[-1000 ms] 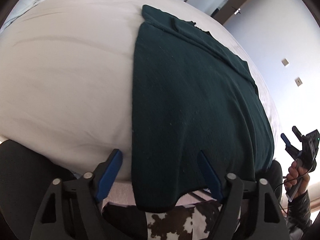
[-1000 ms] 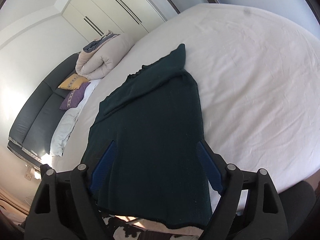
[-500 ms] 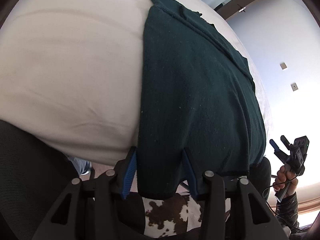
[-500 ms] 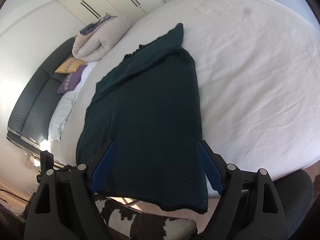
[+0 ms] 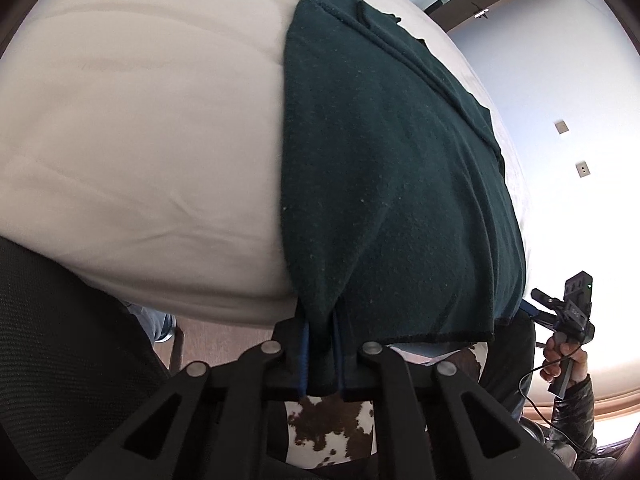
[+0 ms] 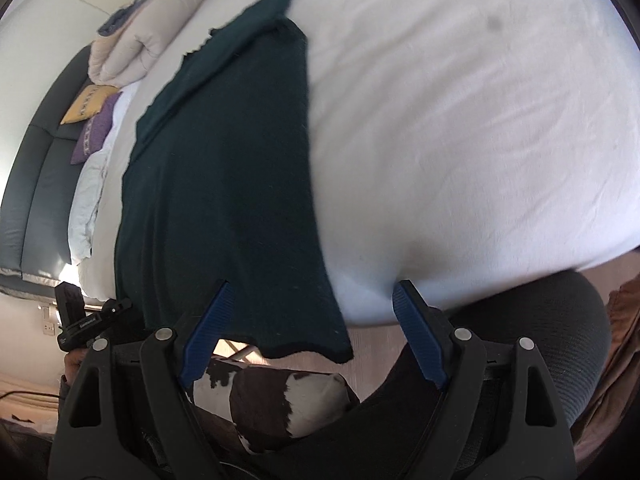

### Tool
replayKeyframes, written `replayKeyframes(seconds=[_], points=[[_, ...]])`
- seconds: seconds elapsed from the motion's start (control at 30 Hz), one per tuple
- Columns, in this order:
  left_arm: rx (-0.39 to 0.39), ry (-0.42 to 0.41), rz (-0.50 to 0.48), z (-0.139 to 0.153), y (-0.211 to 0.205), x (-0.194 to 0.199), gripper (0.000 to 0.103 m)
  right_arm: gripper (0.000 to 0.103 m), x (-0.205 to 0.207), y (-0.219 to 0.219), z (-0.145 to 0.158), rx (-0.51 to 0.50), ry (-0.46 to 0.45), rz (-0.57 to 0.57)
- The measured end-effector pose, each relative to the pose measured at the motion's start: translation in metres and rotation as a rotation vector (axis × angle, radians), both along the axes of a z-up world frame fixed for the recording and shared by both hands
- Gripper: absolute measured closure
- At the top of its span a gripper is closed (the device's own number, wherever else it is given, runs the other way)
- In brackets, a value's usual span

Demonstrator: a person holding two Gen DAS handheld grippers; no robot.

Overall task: Fold small clothes
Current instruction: 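Grasp the hem end of the green sweater strip with both grippers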

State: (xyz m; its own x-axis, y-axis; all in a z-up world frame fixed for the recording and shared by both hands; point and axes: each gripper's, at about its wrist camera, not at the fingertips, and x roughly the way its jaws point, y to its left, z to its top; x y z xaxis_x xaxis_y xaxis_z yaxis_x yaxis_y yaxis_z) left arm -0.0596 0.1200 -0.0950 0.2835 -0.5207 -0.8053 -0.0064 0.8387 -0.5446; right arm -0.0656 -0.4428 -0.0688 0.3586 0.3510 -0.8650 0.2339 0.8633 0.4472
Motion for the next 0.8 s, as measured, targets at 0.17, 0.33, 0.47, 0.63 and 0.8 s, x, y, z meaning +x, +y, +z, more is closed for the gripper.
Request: replayKeyframes(seconds=[0.17, 0.33, 0.47, 0.63, 0.8], points=[[0.0, -0.007, -0.008, 0.002, 0.001, -0.001, 0.094, 0.021, 0.009, 0.006, -0.01, 0.004, 0.014, 0.053], [0.004, -0.009, -0.013, 0.001, -0.001, 0.0, 0.094, 0.036, 0.009, 0.0, -0.015, 0.011, 0.015, 0.079], [0.007, -0.011, -0.015, 0.0, -0.002, -0.001, 0.094, 0.051, 0.006, -0.008, -0.016, 0.042, 0.021, 0.07], [0.005, -0.01, -0.014, 0.0, -0.003, -0.001, 0.094, 0.054, 0.005, -0.001, -0.019, 0.058, 0.034, 0.089], [0.007, -0.007, -0.025, -0.001, -0.004, -0.001, 0.094, 0.054, 0.003, -0.001, -0.021, 0.067, 0.029, 0.093]])
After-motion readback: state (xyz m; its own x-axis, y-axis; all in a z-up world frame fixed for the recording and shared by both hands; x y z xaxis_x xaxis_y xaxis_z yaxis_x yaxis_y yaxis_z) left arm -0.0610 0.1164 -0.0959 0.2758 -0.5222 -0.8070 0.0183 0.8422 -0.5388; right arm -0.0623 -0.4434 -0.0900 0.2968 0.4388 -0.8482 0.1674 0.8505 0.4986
